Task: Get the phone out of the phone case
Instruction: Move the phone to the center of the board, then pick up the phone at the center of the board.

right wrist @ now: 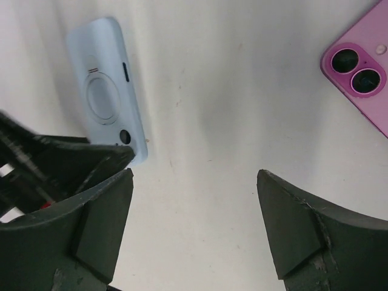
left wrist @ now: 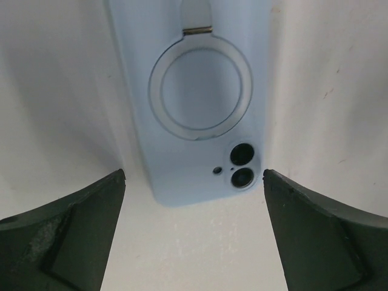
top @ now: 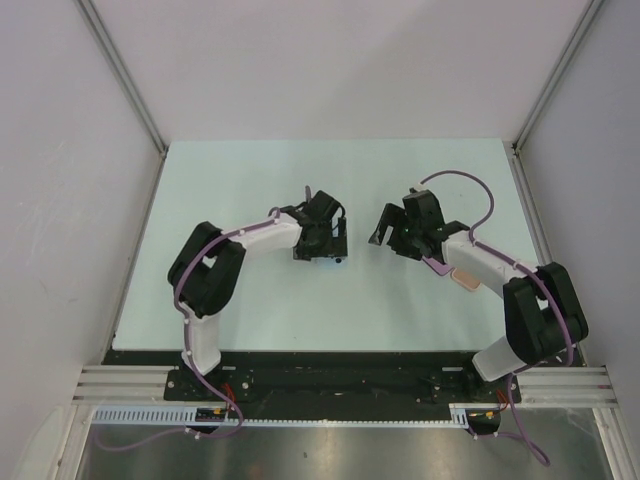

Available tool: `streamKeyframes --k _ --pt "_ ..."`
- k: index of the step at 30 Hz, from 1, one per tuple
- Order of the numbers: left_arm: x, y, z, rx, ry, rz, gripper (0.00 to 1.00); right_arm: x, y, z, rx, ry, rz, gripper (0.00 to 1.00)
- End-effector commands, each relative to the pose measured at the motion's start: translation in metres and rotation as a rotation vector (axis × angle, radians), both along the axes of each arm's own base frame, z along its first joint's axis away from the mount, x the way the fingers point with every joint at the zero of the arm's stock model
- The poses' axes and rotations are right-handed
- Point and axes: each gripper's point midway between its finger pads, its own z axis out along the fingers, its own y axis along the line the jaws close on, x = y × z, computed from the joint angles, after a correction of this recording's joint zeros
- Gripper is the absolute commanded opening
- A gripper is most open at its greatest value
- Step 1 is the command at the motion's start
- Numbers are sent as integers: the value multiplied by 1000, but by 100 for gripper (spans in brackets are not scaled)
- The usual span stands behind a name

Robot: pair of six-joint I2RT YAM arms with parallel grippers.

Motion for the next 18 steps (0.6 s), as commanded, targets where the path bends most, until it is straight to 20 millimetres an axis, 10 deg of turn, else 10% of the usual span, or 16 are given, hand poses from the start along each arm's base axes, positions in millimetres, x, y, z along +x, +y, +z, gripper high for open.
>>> streamKeyframes --k 1,18 --pt "23 -19 3 6 -59 54 100 -1 3 25 21 -62 31 87" --pt "34 -7 -27 173 -36 63 79 -18 1 34 57 -84 14 87"
